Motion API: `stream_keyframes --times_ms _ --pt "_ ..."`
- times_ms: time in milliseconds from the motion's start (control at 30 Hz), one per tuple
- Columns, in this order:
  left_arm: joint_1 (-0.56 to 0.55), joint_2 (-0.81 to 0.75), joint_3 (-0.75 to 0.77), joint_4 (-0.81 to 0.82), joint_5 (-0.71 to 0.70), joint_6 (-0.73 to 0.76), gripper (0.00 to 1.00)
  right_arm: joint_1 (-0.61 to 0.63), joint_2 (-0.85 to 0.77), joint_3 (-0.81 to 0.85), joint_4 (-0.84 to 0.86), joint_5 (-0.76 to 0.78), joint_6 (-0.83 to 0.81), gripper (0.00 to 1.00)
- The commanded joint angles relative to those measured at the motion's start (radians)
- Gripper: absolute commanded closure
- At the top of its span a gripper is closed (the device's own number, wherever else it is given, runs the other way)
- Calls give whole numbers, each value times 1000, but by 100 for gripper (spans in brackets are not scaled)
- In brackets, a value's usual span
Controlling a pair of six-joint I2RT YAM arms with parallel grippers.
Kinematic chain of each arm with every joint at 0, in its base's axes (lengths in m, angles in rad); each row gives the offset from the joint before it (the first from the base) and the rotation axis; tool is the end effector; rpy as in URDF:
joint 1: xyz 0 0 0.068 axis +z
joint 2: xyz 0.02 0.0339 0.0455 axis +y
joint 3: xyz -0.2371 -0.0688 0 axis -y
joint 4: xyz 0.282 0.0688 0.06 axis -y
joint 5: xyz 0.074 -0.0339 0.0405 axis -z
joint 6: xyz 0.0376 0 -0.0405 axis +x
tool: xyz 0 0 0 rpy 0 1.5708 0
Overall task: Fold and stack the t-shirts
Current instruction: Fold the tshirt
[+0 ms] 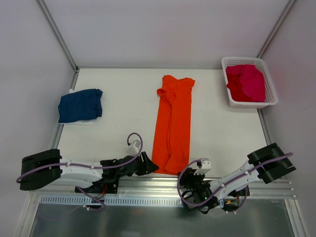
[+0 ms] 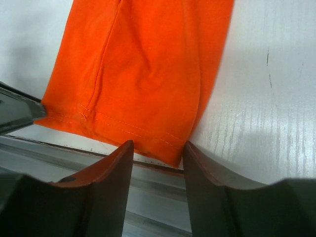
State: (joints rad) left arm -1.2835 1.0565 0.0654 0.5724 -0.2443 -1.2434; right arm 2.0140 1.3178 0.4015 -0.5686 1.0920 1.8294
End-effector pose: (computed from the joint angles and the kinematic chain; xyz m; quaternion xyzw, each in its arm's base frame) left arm 0.0679 -0.1978 0.0719 -0.0497 0.8335 -0.4844 0.2610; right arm -0.0504 0.1839 0.0649 -0.0565 0.8522 0.2128 0.4746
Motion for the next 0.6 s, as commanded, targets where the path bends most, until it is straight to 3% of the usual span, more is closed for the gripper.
stream_keyframes --times_ms 0,133,233,300,400,567 --pt "-11 68 -4 -100 -1 30 61 3 15 5 3 17 96 54" --pt "-11 146 27 -59 3 51 85 -8 29 14 3 -3 77 68" --pt "-11 216 72 -43 7 68 99 -20 46 23 -5 -20 70 93" --pt "-11 234 91 -48 7 82 100 -24 57 39 -33 -24 73 99" --pt "-11 231 131 -100 -12 97 100 -27 72 86 -114 -18 76 100" --pt "-11 146 260 -393 -102 157 100 -76 92 209 -264 2 -11 100"
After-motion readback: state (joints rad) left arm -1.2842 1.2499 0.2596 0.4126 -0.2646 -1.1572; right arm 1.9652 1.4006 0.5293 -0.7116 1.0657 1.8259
